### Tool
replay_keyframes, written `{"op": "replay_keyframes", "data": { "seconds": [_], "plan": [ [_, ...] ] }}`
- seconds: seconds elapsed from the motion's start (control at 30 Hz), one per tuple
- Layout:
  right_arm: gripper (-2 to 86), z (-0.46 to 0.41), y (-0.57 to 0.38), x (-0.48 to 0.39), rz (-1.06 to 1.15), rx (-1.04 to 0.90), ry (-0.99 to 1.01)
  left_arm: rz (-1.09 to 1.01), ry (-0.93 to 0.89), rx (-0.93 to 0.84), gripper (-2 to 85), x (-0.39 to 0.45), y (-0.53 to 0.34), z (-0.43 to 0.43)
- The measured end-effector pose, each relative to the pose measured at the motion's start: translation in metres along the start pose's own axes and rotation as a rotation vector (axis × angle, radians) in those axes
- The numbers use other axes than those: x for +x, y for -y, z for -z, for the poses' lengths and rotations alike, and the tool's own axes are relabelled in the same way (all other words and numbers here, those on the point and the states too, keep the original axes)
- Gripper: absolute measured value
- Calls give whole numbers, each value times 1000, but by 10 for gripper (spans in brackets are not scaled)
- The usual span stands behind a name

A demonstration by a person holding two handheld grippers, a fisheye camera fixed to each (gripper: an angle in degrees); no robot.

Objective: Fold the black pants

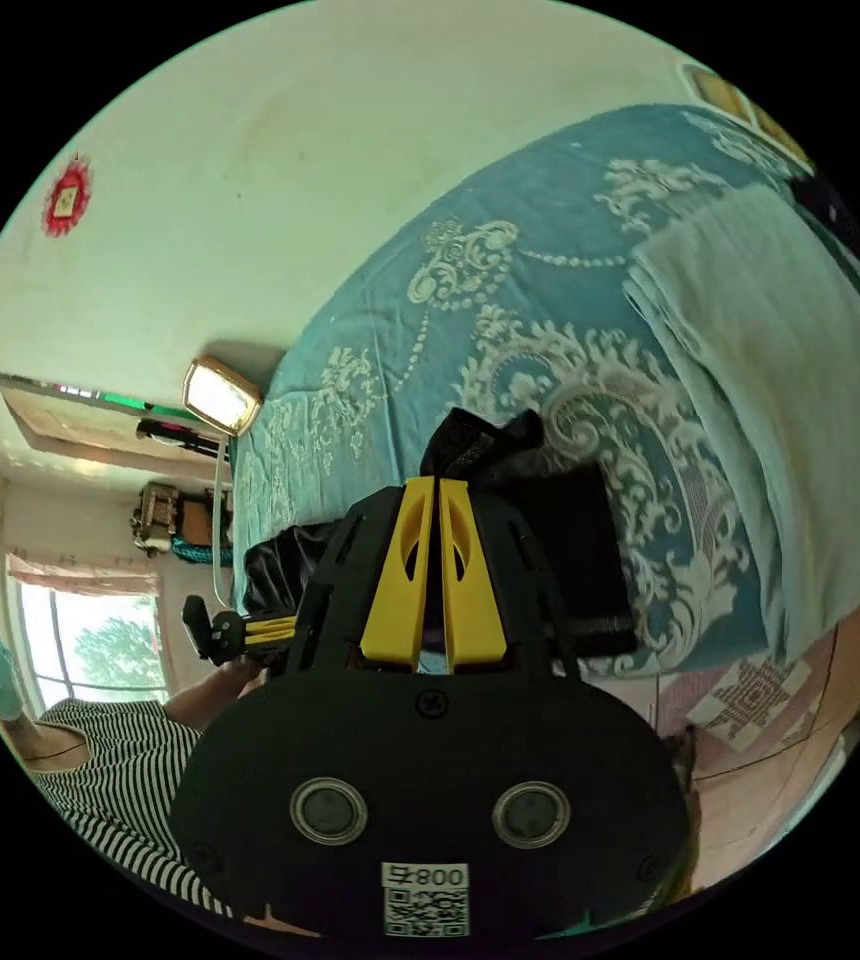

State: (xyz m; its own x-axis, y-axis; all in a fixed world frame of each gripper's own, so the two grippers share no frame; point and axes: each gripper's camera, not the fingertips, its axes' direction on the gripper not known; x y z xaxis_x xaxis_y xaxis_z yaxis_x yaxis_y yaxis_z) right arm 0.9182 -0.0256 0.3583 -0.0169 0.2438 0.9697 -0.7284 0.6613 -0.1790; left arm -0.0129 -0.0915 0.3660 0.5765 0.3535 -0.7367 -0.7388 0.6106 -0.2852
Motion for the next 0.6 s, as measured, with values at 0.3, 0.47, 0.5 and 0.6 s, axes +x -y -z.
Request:
{"op": "replay_keyframes", "data": {
  "seconds": [0.3, 0.47, 0.5, 0.6],
  "plan": [
    [5, 75, -87, 65, -209, 15, 142, 29, -48, -89, 29, 10, 46, -18],
    [5, 121, -107, 69, -219, 33, 207, -4, -221, 68, 34, 15, 99, 6],
    [5, 126, -108, 69, -220, 34, 211, -8, -225, 84, 35, 15, 107, 7],
    [5, 149, -119, 67, -216, 33, 227, -38, -201, 108, 44, 17, 161, 0]
  ]
}}
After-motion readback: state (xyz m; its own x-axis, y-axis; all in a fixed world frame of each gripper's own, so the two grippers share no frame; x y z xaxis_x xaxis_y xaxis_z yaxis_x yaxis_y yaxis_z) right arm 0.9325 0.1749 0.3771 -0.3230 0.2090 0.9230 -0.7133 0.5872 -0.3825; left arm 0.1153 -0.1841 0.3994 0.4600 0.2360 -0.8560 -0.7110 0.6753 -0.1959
